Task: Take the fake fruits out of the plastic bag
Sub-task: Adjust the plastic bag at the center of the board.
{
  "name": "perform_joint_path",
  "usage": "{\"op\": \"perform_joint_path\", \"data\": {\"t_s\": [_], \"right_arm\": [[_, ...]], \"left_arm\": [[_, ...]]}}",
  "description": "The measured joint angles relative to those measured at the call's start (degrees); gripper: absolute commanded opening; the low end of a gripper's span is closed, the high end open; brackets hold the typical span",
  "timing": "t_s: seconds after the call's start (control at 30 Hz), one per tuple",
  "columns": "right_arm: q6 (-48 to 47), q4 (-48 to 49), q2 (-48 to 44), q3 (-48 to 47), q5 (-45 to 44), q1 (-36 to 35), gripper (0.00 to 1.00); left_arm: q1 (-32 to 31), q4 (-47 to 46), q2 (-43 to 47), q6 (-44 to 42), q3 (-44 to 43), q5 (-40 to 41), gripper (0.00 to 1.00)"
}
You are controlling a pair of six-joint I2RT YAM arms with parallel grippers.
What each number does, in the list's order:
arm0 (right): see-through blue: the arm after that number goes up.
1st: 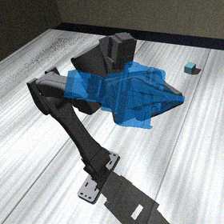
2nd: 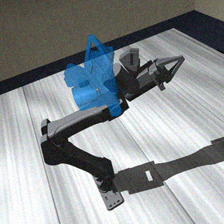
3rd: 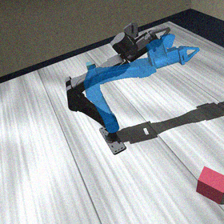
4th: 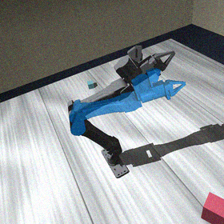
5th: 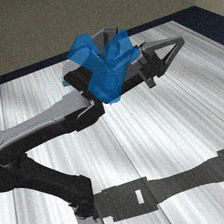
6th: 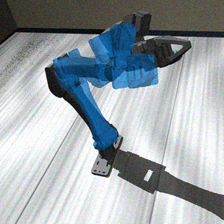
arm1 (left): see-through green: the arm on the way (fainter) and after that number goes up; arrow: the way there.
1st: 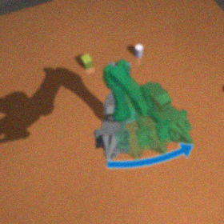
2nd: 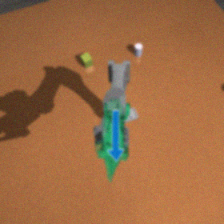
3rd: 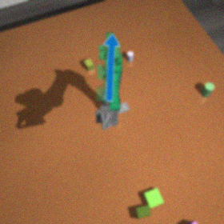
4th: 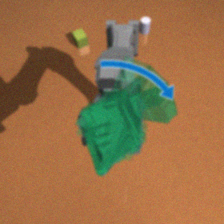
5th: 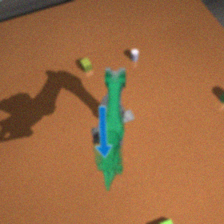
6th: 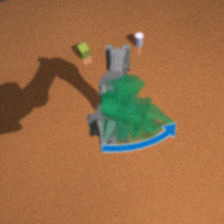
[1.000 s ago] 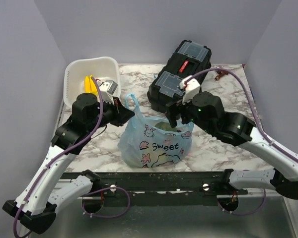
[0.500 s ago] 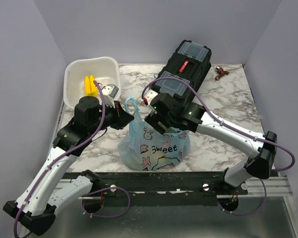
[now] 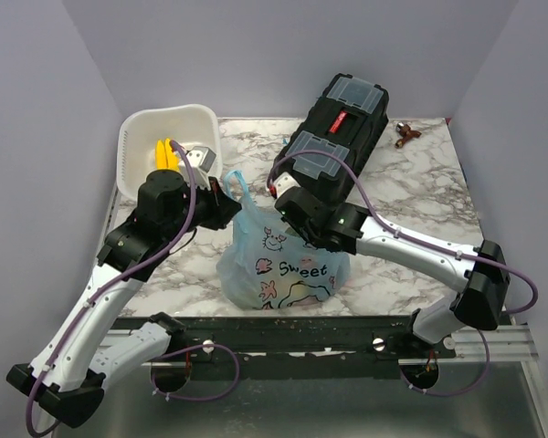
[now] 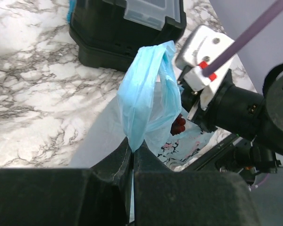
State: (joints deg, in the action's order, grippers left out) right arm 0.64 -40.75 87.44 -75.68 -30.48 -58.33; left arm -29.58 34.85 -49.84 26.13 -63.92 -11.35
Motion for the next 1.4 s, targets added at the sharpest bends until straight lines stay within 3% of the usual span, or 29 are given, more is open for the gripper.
{"op": "perform_joint_path", "data": {"t_s": [0.23, 0.43, 0.5, 0.53, 0.6, 0.73, 1.1, 1.27, 1.4], "right_arm": [[7.93, 5.33, -2.32, 0.02, -4.74, -0.09, 0.01], [13.22, 10.71, -7.87, -0.02, -2.58, -0.07, 0.01], [14.58, 11.54, -8.02, -0.04, -1.77, -0.07, 0.01], [15.08, 11.65, -7.74, -0.04, -1.49, -0.07, 0.01], [15.93, 11.52, -6.78, -0.24, -1.25, -0.07, 0.01], [17.55, 9.20, -3.28, -4.52, -1.11, 0.04, 0.01], [25.16, 7.30, -3.72, -8.57, 3.87, 0.20, 0.01], [26.99, 7.63, -7.26, -6.40, 7.04, 0.22, 0.01], [26.73, 10.56, -10.25, -1.49, 8.35, 0.22, 0.01]], "left_arm": [[0.61, 1.49, -4.09, -1.22, -6.93, 5.42, 0.00], [1.62, 3.63, -6.91, -3.54, -11.82, 7.19, 0.11], [2.47, 4.63, -7.15, -3.87, -12.28, 7.89, 0.28], [2.95, 5.40, -6.93, -4.02, -12.17, 8.22, 0.50], [3.54, 6.01, -6.43, -4.00, -11.89, 8.76, 0.75], [4.00, 8.83, -5.03, -1.77, -11.87, 9.57, 0.98], [3.58, 8.20, 7.61, 17.99, 1.75, -6.75, 0.99], [-0.55, 5.01, 15.23, 29.59, 11.76, -6.01, 0.99], [-2.43, 3.67, 18.53, 28.65, 17.51, -3.13, 0.99]]}}
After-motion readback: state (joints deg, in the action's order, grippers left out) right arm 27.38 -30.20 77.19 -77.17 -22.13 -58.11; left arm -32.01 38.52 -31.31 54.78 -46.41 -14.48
